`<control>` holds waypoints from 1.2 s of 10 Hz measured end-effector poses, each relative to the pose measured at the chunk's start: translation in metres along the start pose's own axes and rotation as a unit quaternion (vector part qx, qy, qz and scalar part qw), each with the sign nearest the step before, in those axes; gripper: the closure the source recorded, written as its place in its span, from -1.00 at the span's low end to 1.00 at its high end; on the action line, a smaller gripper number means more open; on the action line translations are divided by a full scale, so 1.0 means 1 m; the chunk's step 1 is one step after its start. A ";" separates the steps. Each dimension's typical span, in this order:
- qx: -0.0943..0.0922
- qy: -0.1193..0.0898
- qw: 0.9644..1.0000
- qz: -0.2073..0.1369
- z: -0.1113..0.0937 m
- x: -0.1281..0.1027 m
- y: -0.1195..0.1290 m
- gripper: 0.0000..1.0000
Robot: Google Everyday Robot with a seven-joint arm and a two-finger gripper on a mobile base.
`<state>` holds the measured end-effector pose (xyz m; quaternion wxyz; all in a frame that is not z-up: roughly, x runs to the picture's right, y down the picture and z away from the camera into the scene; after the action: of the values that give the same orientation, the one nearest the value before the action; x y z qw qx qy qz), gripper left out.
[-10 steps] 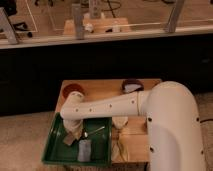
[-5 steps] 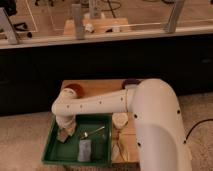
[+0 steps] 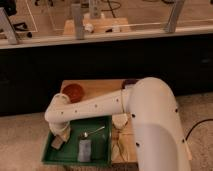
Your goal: Wipe tray with eraser
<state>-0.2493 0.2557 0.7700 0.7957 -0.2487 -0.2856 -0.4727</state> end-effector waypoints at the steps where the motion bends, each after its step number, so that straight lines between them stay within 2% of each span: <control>1: -0.001 0.000 1.000 -0.003 -0.002 -0.011 0.006 1.00; 3: -0.005 0.002 1.000 0.000 -0.006 -0.013 0.021 1.00; 5: -0.008 0.001 1.000 0.014 -0.010 -0.005 0.040 1.00; 8: -0.003 -0.002 0.999 0.041 -0.009 0.024 0.059 1.00; 10: 0.002 0.000 0.998 0.058 -0.007 0.046 0.056 1.00; 12: 0.007 0.001 0.998 0.056 -0.007 0.060 0.044 1.00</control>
<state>-0.1852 0.2337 0.8010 0.8230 -0.2586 -0.2732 -0.4256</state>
